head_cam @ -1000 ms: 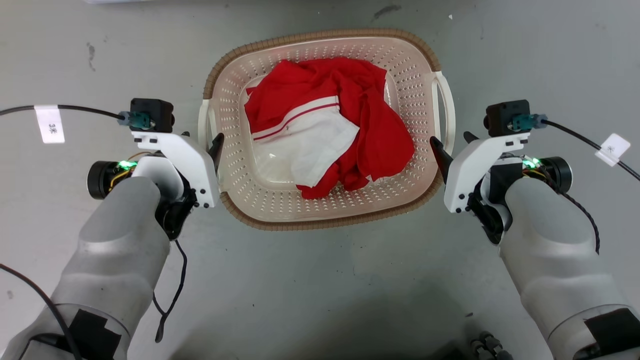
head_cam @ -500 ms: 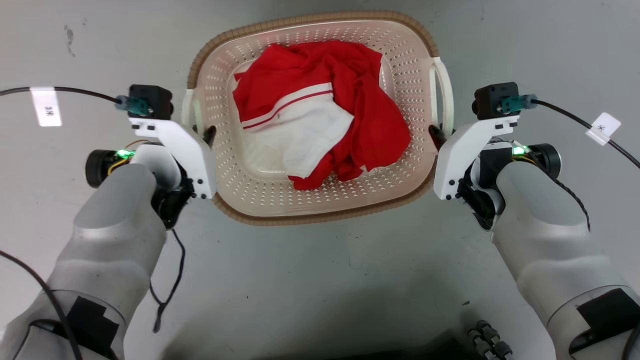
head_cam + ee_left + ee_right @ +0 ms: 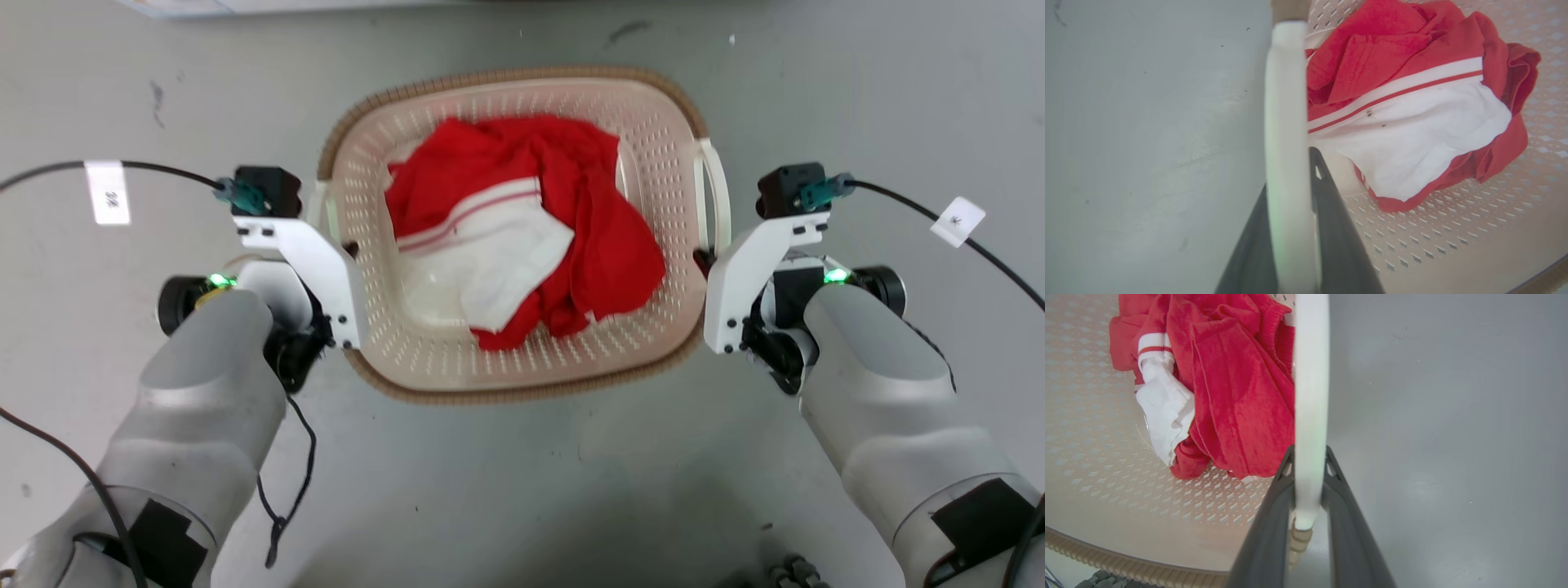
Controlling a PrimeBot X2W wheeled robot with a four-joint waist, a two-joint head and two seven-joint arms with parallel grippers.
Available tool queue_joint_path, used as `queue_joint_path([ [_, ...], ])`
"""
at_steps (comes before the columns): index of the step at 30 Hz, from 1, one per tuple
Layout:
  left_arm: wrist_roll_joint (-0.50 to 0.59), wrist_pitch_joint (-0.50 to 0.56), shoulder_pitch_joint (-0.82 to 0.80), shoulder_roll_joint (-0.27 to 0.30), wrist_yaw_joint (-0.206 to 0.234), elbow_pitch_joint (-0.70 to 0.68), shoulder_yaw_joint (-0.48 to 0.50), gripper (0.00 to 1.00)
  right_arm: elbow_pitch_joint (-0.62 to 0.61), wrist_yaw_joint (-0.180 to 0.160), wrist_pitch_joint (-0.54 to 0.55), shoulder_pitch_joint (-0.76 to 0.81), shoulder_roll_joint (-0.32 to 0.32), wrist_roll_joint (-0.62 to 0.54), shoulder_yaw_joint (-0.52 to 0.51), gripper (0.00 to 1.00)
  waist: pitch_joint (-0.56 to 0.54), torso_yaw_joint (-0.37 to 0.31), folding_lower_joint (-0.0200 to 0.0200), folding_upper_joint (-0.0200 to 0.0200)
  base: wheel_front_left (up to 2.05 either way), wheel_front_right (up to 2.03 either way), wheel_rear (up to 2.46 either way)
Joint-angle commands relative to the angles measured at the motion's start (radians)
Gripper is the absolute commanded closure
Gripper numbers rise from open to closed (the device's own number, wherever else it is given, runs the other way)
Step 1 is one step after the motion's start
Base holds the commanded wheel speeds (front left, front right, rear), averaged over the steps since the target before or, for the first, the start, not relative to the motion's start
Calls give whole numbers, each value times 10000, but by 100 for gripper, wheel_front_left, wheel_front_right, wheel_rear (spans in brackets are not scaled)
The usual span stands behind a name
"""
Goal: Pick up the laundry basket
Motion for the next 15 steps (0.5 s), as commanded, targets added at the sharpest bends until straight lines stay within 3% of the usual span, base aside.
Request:
queue_joint_path([
  [1, -71, 99, 115, -167, -51, -70, -116, 100, 34, 2, 169, 103, 30, 104, 110, 100, -393, 75, -1, 0, 0, 0, 0],
  [15, -1459, 1842, 846, -435, -75, -188, -876, 100, 497, 15, 3199, 653, 90, 1129, 521, 100, -3194, 407, -1, 0, 0, 0, 0],
])
